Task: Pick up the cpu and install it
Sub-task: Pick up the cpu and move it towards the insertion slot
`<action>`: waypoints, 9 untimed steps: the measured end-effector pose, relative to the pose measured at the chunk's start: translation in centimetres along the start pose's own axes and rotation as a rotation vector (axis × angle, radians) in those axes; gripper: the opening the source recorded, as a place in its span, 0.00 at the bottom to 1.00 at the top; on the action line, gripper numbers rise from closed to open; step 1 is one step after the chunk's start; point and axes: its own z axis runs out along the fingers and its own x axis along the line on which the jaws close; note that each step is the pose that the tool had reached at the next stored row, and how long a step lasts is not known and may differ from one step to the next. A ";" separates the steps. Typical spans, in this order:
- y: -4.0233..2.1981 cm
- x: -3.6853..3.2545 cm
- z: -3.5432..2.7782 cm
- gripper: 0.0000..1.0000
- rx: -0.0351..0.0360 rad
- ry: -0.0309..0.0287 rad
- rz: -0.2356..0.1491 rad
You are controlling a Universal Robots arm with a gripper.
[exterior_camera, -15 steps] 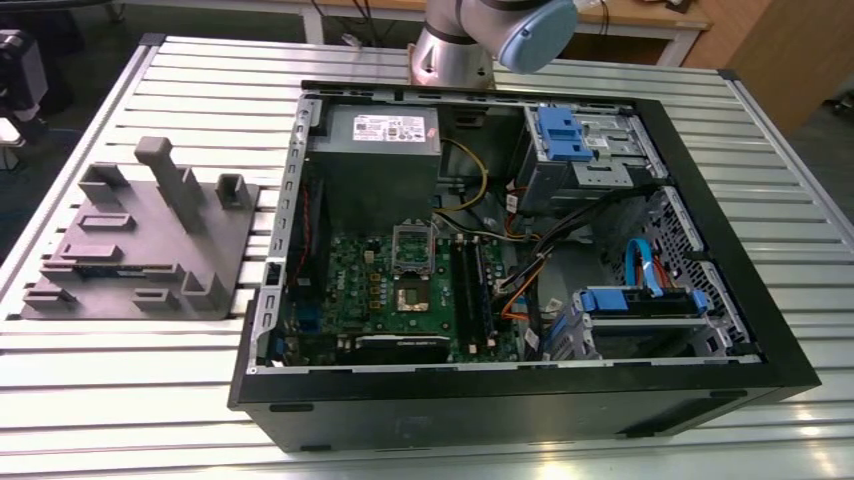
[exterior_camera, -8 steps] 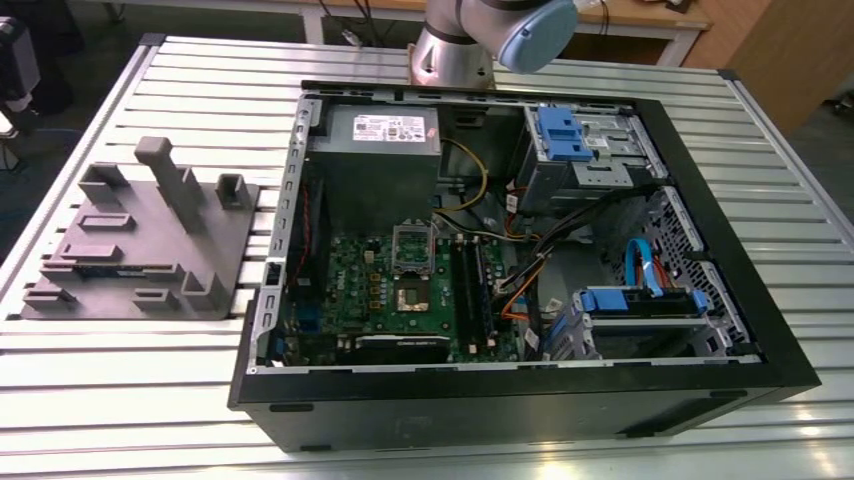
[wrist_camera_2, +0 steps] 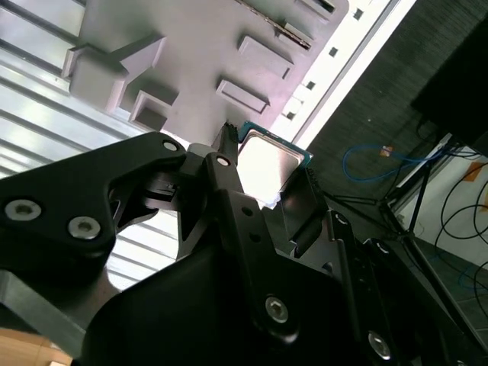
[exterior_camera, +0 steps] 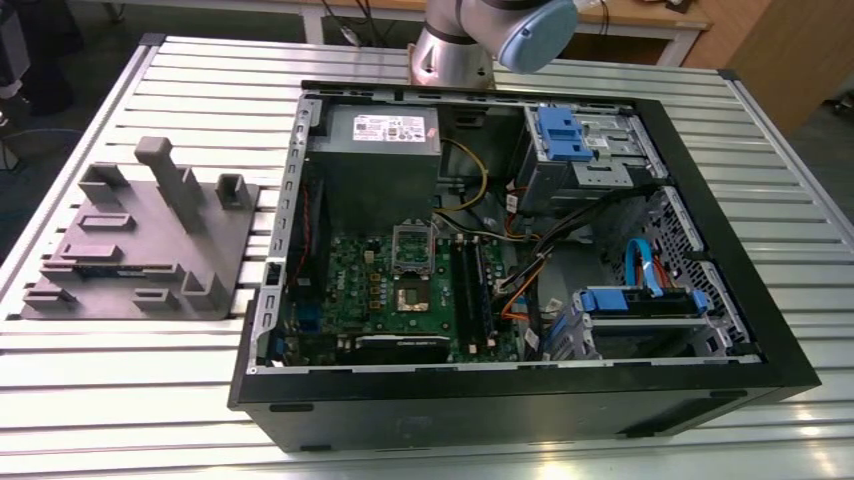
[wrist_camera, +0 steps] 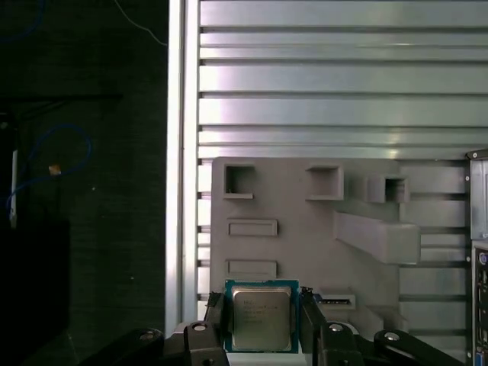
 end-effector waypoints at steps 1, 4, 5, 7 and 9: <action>0.01 0.00 -0.17 0.47 -0.0001 0.0000 0.000; 0.02 0.01 -0.66 0.47 -0.0001 -0.0001 0.000; 0.03 0.01 -0.82 0.47 -0.0001 -0.0001 0.000; 0.04 0.01 -1.10 0.47 -0.0001 -0.0001 0.000; 0.04 0.02 -1.38 0.47 0.0000 0.0000 0.000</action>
